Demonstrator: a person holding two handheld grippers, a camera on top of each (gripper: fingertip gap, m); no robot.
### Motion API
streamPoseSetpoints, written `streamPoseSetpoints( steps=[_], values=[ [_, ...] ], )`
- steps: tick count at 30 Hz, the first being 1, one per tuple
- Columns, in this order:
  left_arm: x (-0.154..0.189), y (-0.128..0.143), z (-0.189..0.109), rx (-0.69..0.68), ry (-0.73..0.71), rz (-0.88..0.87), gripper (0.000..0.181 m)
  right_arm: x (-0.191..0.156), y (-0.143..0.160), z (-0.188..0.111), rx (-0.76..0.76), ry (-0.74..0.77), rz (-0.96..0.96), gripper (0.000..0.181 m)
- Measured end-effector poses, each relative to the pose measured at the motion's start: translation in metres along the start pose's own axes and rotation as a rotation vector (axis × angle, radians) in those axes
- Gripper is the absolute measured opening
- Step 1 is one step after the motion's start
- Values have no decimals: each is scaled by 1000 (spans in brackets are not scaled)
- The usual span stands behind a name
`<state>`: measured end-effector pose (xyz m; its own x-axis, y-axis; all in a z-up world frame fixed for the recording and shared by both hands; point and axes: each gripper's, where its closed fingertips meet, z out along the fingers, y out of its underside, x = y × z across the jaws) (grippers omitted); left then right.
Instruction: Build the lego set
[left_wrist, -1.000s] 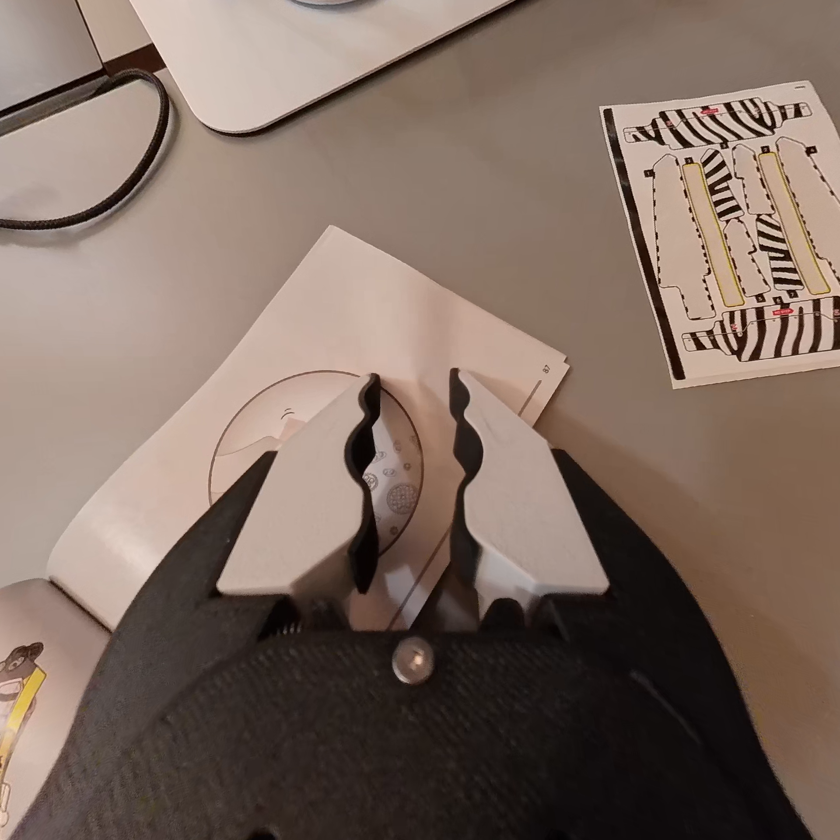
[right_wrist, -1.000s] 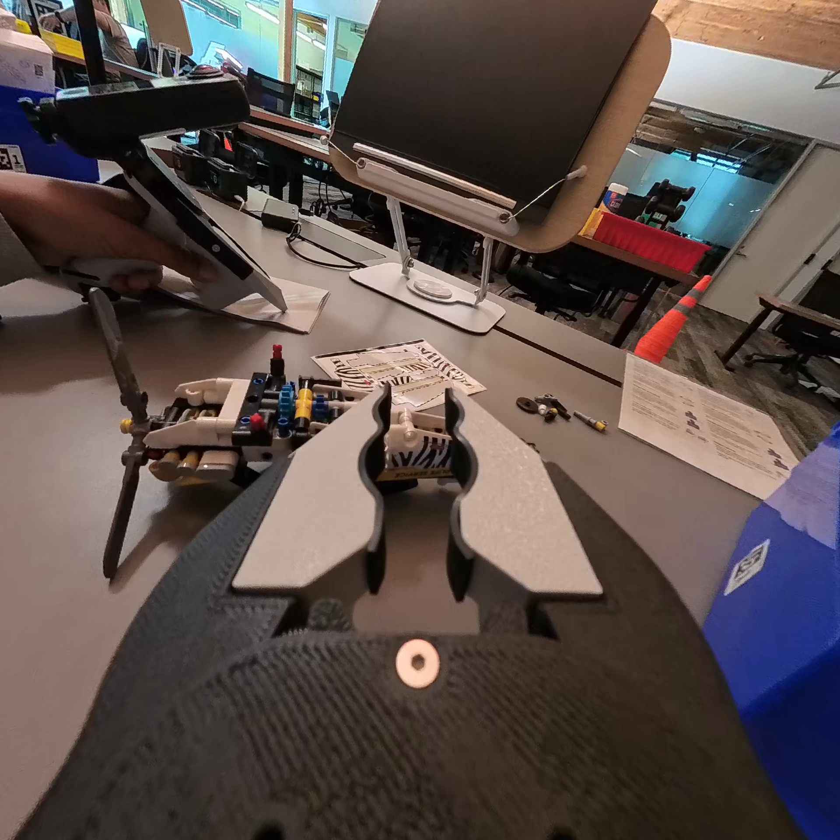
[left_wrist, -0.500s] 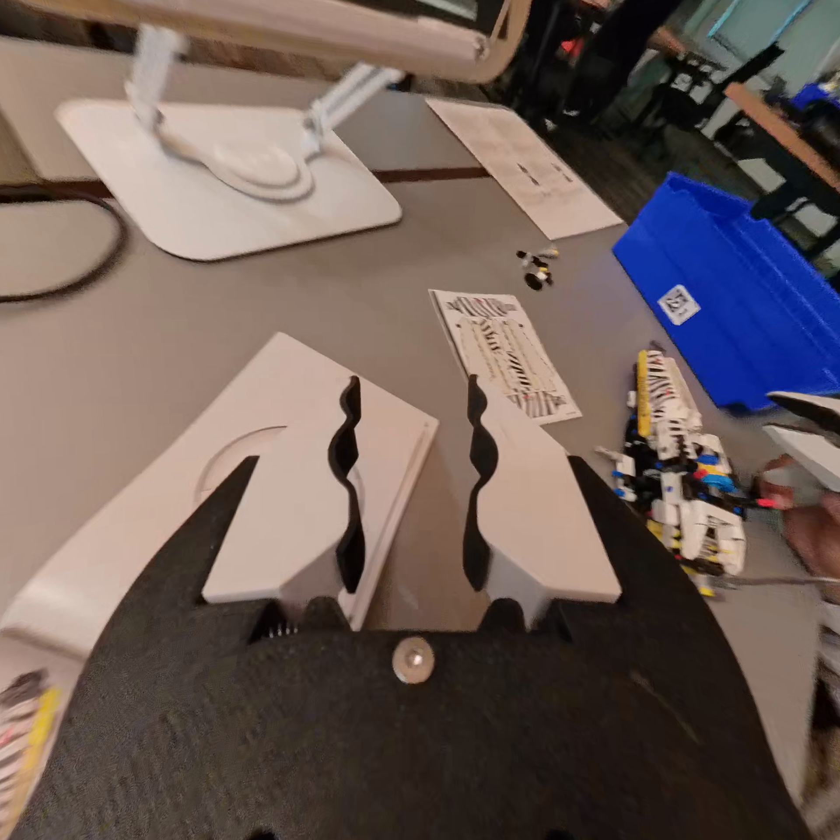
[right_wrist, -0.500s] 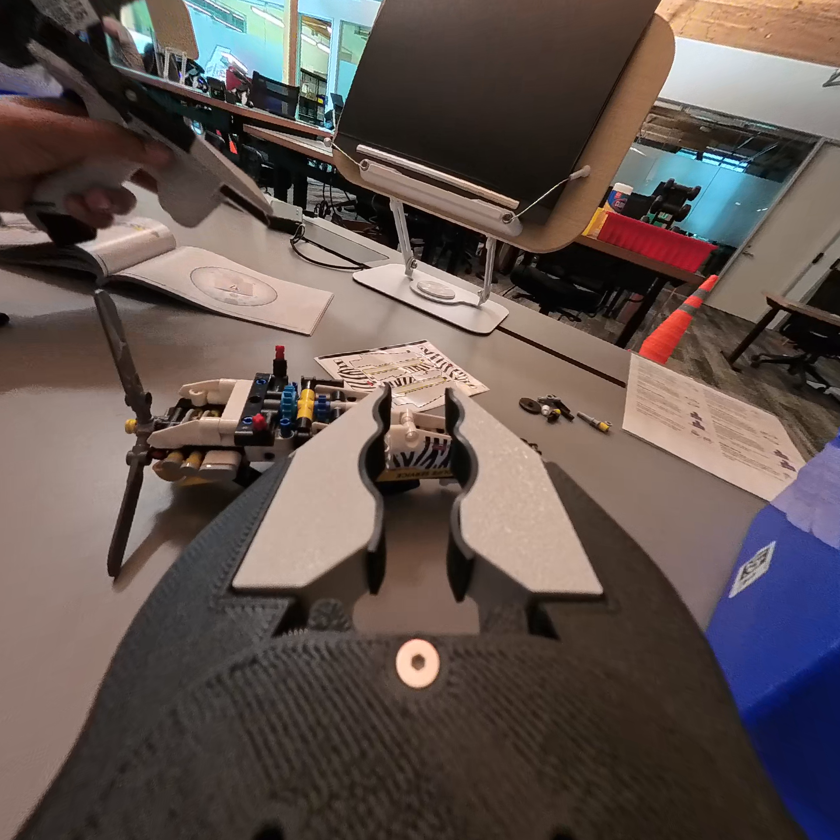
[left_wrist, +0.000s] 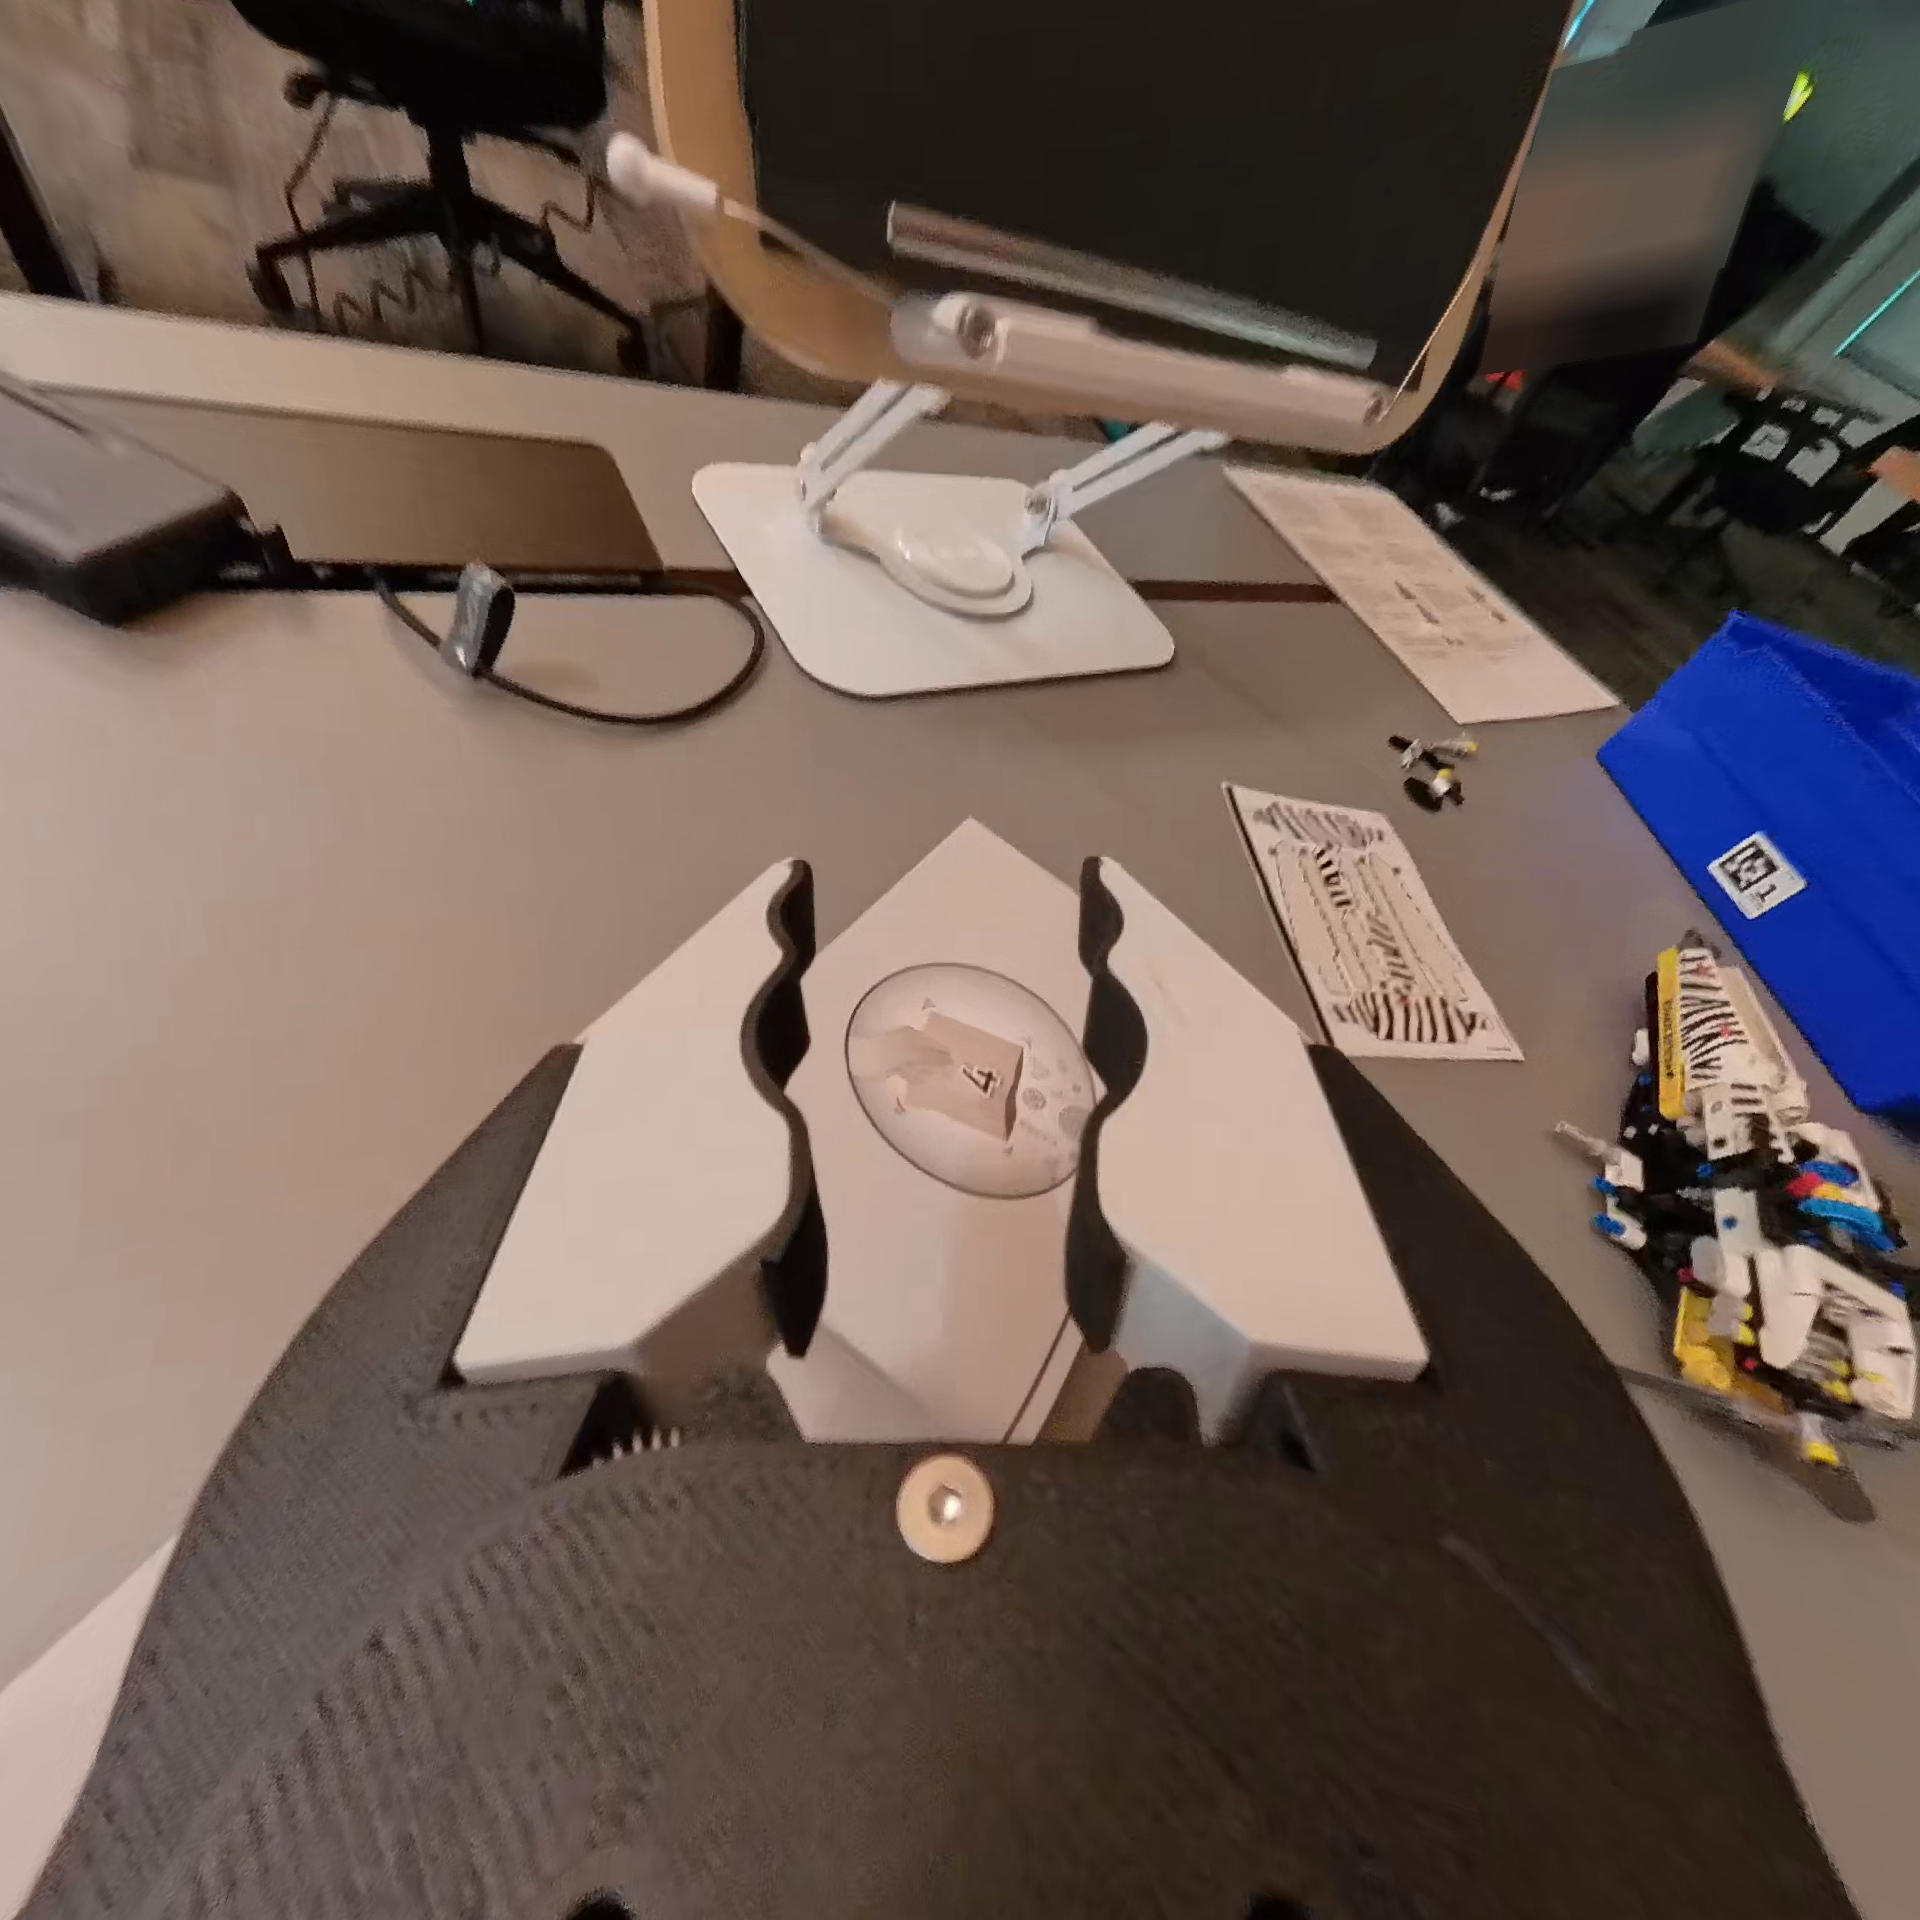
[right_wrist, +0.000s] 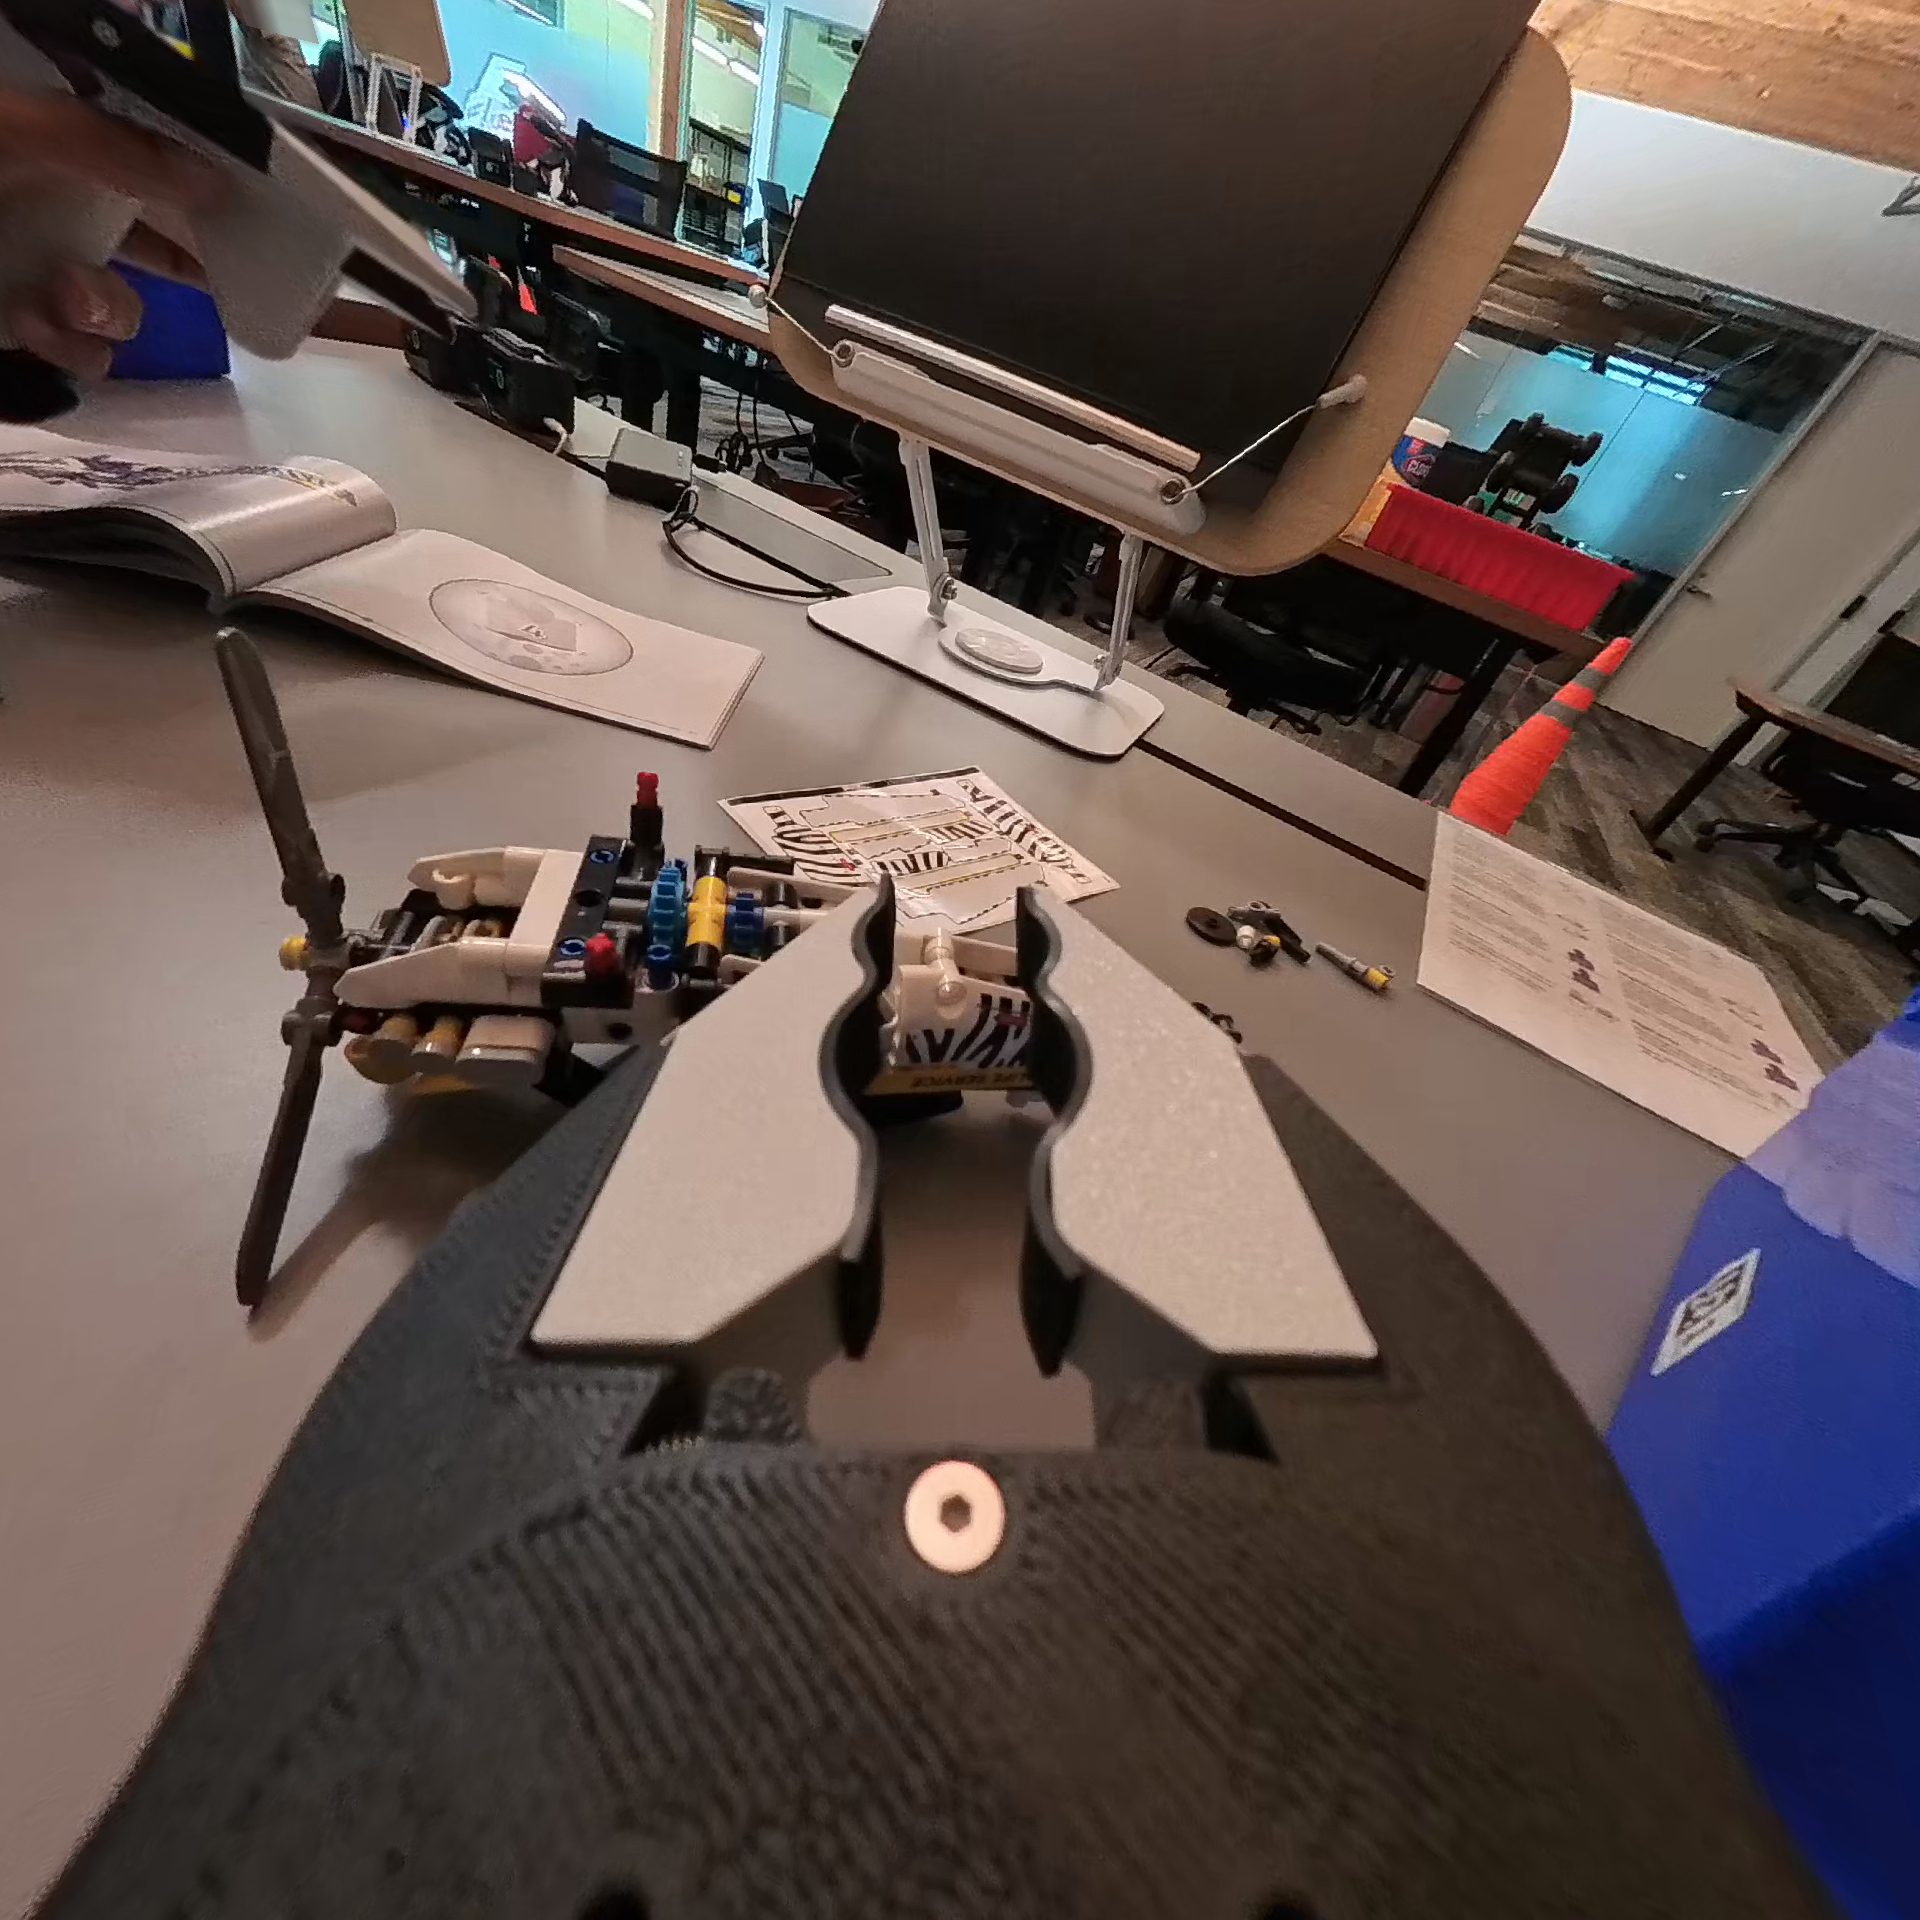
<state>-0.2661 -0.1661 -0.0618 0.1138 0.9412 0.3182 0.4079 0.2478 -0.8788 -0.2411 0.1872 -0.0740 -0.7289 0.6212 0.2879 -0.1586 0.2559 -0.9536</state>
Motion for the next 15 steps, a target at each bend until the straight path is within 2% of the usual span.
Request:
streamPoseSetpoints(
  steps=[2,4,10,15],
  values=[
    [-6,6,3,-32,-39,24,52,0,0,0,-3,0,-4,21],
    [-10,1,0,-8,-89,60,52,-1,1,0,-5,2,-9,21],
    [-15,-43,-38,265,-94,24,53,0,0,-1,-1,4,-10,21],
    [-33,-54,-63,369,-122,28,51,3,-12,-8,90,24,-20,19]
  ],
)
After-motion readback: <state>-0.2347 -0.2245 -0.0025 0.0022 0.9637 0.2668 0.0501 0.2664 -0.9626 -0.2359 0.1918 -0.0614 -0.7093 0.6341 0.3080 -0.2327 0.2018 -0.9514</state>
